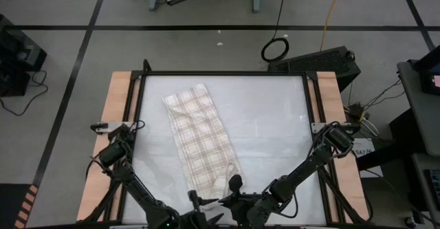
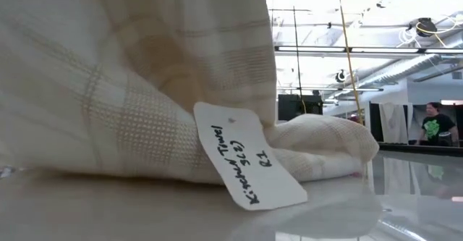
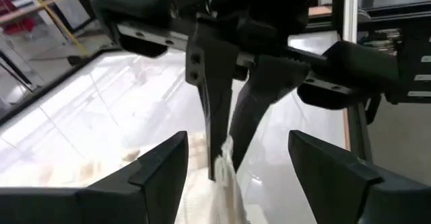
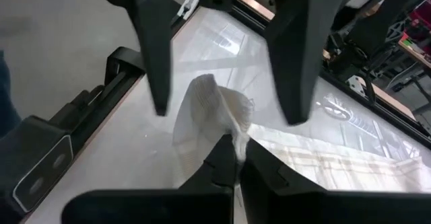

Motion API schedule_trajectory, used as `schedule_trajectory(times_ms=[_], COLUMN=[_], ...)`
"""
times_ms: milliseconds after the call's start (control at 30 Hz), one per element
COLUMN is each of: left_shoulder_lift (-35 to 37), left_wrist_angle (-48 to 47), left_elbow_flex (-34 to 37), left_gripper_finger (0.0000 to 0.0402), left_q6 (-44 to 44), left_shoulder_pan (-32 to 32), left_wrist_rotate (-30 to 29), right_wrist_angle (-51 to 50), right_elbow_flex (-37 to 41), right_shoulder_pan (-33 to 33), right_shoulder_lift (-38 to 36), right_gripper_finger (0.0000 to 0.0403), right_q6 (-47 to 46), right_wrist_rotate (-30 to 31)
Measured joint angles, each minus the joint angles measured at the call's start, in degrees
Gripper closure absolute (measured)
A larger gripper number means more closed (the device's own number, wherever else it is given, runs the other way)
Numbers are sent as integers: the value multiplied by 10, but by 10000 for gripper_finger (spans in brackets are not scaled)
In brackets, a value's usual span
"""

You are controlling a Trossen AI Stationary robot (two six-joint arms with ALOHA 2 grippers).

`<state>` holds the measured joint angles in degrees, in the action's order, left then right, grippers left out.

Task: Roll towel
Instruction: Roll the white-brown patterned towel

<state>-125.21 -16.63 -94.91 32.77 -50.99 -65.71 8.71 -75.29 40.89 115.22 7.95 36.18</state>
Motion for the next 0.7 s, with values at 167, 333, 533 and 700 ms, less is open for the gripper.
schedule_trajectory(times_ms=[167, 333, 533, 700], left_shoulder_lift=[0, 0, 0, 0], left_wrist_angle=[-59, -131, -106, -107], left_elbow_flex=[0, 0, 0, 0], left_gripper_finger=[140, 141, 200, 286], left_q6=[71, 156, 105, 99], left_shoulder_pan=[-5, -2, 1, 10], left_wrist_rotate=[24, 60, 37, 47], right_wrist_angle=[0, 0, 0, 0], right_elbow_flex=[0, 0, 0, 0], right_shoulder_pan=[-1, -1, -1, -1], right_shoulder_lift=[0, 0, 0, 0], right_gripper_finger=[403, 403, 403, 402], right_q6=[0, -4, -13, -13], right_wrist_rotate=[0, -1, -3, -3])
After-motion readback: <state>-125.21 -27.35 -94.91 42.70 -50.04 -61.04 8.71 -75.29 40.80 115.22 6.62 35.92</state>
